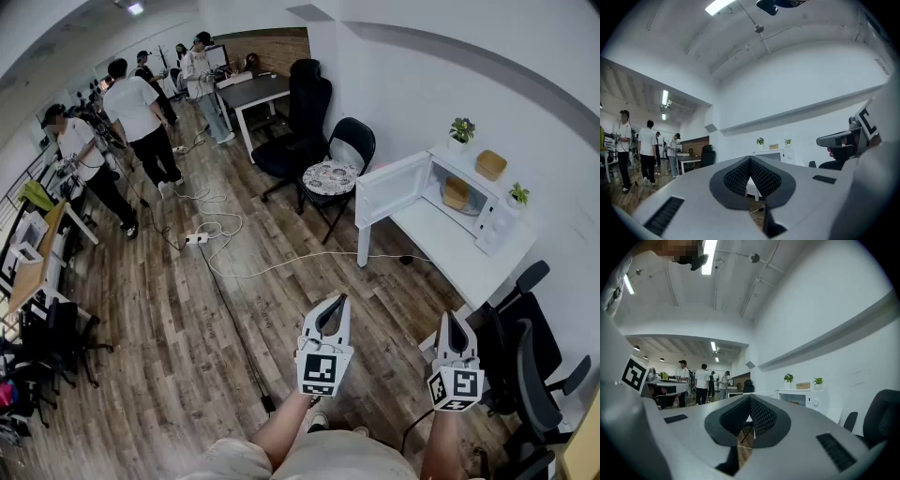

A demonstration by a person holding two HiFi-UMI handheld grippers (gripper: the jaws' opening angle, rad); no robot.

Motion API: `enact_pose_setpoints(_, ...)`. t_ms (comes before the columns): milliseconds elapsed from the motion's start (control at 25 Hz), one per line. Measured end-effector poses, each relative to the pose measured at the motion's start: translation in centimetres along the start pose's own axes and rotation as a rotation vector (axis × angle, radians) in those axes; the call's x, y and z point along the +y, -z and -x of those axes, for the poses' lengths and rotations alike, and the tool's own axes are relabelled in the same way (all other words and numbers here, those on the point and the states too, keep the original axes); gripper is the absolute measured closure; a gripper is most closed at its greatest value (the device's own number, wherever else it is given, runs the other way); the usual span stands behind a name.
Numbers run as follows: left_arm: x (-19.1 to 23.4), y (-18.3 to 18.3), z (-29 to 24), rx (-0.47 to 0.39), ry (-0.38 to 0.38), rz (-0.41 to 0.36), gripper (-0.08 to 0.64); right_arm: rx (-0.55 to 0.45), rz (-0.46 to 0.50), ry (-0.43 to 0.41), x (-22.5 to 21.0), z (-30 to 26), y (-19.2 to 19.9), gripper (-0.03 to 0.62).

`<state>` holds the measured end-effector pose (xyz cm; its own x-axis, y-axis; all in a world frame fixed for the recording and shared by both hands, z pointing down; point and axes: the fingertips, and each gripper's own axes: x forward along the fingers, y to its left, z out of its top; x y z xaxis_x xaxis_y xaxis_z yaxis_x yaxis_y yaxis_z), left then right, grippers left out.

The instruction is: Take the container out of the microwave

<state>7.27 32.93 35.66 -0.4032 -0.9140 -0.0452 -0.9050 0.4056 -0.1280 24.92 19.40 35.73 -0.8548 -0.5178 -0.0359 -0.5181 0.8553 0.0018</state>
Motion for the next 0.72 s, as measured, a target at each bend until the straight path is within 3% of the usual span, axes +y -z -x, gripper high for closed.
enact_pose_setpoints(720, 0.2, -0.7, -1.1, -0.025, 0.033, 0.006, 0.552, -0.04, -0.01, 0.011, 0.5, -0.6, -1.1, 0.575)
